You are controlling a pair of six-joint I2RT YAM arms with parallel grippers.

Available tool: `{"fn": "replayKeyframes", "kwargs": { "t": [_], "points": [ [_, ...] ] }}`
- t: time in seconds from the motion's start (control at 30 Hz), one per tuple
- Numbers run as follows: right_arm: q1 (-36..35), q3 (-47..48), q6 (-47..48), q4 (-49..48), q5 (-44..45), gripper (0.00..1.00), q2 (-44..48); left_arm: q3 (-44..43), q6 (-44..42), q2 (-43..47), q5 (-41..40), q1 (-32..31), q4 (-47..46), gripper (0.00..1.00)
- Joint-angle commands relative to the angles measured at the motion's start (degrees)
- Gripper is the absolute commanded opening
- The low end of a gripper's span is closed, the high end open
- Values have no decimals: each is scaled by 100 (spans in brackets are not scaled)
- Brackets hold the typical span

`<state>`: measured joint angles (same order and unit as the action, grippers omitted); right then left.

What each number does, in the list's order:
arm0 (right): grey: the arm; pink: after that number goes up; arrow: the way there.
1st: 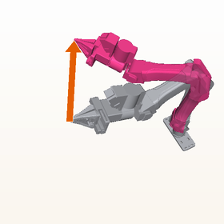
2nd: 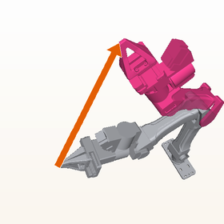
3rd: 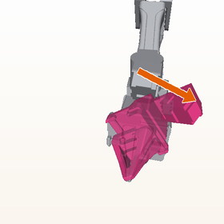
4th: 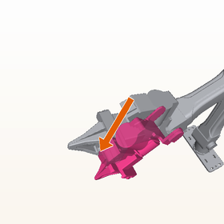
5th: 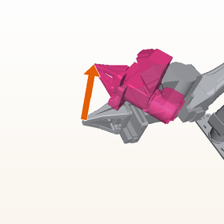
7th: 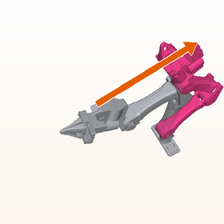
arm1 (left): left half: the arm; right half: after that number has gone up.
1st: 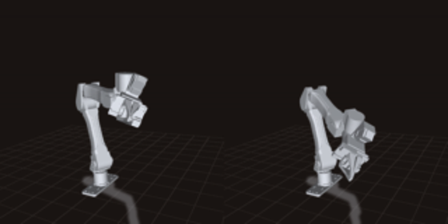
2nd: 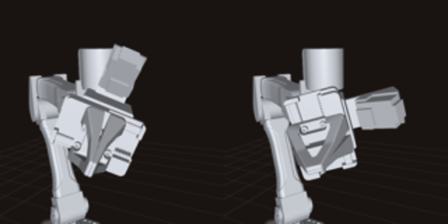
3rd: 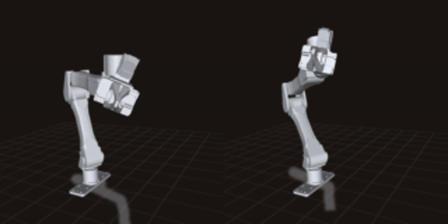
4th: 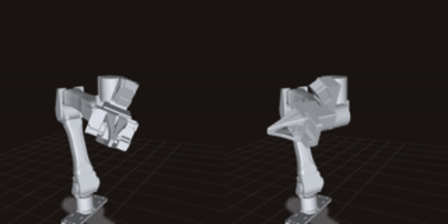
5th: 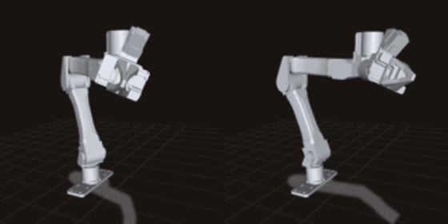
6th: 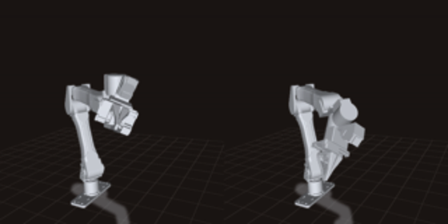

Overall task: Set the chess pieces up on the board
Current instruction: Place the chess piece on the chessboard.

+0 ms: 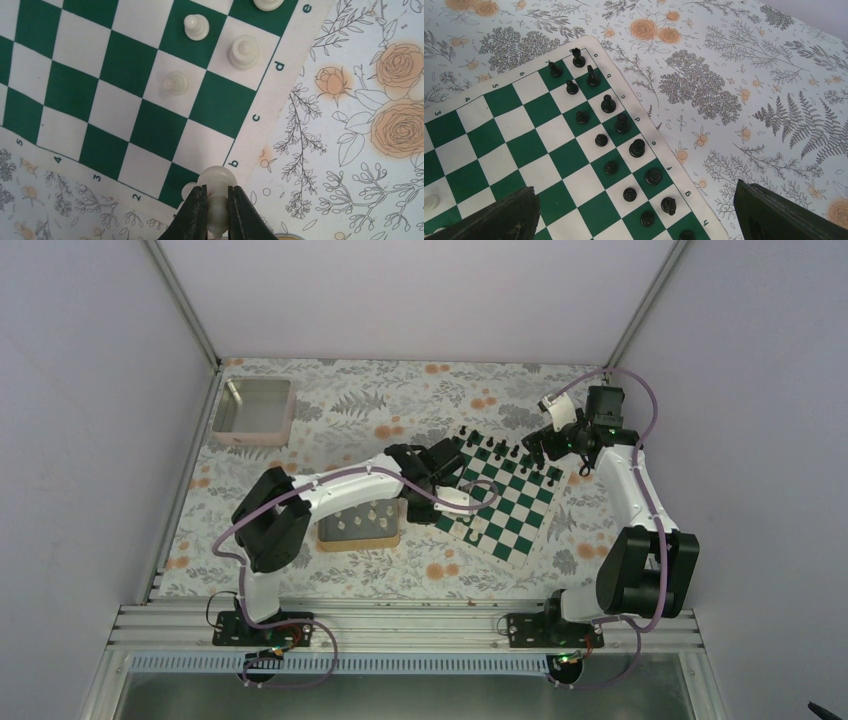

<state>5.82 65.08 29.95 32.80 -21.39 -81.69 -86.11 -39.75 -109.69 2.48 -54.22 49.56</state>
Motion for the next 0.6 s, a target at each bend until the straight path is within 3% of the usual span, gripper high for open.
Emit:
{"fn": "replayKeyframes", "kwargs": {
  "t": [0.0, 0.57],
  "points": [
    [49, -99, -42, -74, -86, 100, 95, 37, 59, -120, 215, -105, -168, 5],
    [42, -134, -60, -122, -78, 100, 109, -305, 38, -616, 319, -236, -254, 5]
  ]
}}
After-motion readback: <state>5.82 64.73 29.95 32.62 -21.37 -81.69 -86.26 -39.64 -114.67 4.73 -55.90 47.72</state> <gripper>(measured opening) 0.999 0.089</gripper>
